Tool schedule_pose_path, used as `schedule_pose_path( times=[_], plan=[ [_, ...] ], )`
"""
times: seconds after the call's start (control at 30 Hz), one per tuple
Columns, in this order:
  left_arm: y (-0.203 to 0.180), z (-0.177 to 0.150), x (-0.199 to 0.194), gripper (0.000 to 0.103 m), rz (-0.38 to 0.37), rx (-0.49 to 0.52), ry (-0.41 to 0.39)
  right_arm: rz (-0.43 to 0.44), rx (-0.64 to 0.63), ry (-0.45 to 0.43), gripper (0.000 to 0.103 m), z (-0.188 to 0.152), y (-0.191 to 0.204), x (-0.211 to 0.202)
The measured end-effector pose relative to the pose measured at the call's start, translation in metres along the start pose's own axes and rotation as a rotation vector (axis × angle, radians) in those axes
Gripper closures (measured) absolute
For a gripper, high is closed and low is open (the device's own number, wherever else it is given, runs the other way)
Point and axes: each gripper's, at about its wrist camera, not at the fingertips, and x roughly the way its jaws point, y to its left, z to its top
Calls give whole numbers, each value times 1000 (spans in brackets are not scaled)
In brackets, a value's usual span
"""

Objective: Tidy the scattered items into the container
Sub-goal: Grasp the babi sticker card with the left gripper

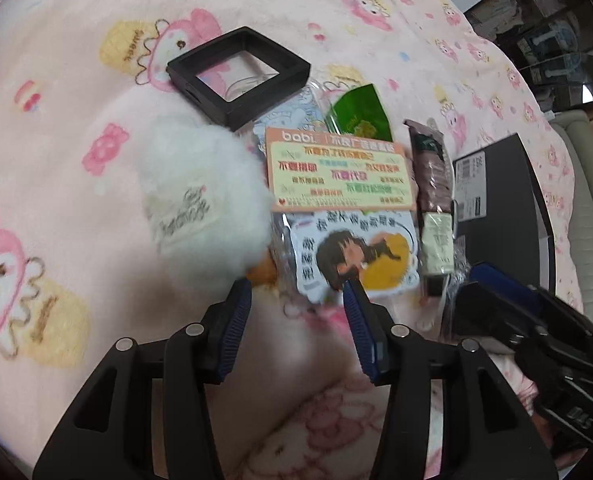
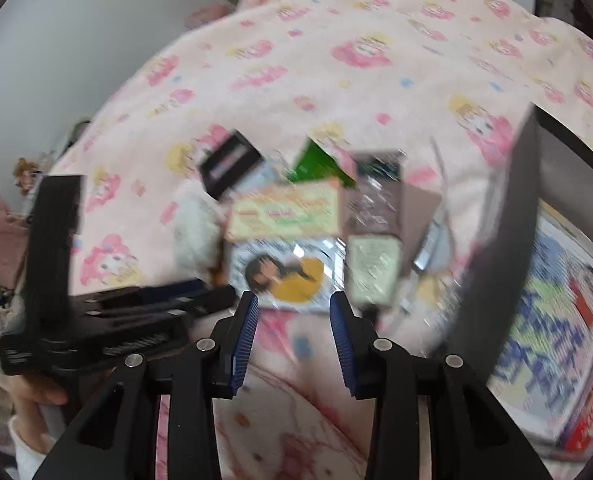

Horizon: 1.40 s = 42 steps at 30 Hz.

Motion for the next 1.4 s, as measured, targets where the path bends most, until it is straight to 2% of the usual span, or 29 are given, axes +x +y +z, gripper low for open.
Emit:
schedule_pose_path(
  times=[0.07,0.17,0.27,0.37,0.5,0.6,0.63,0.67,0.73,0.8,0.87,0.93,0.97,1.0,1.07,1.1,1.2,1.23,1.33,1.4],
  plan=[
    [2,4,8,54,2,-7,9,-19,38,35,69,5,-7,14],
    [7,7,9,56,-40,-28,0,-13,78,61,69,6,-13,25],
    [10,8,11,84,-72,-33,19,-38,90,80,69,7,-14,35],
    [9,5,0,102,-55,-2,-11,-58,121,84,69,10,-16,41],
    [19,-1,-25,102,-74,1,-68,-67,147,85,69,10,-15,40],
    [27,0,-24,101,-88,-7,-51,-66,133,93,69,12,-15,45],
    [30,1,-22,100,-85,-15,-44,-65,133,93,68,13,-16,47],
    [29,3,-19,94,-86,-11,-43,-69,124,91,69,15,-16,50],
    [26,7,-13,87,-118,-8,-46,-73,122,88,69,16,-19,57],
    [26,9,-7,80,-147,-18,-33,-33,170,99,68,14,-24,61],
    [23,10,0,80,-112,-6,-14,-17,157,113,68,12,-22,63],
    [15,7,3,82,-103,21,19,49,166,138,68,9,-22,63],
    [12,4,1,80,-125,27,28,98,162,161,68,7,-19,63],
    [10,1,-4,76,-153,33,33,112,136,177,67,3,-13,61],
    [5,-8,-12,76,-181,50,34,41,46,168,66,-4,1,51],
    [5,-10,-14,76,-173,49,33,24,43,154,66,-7,2,46],
    [12,-6,-9,76,-125,22,41,76,117,126,66,-5,-7,40],
    [16,-4,-8,76,-109,4,39,57,118,120,66,-2,-8,41],
    [20,10,0,72,-99,-8,15,46,103,149,66,3,-6,54],
    [19,14,9,74,-103,-30,51,59,124,195,66,4,-10,69]
  ],
)
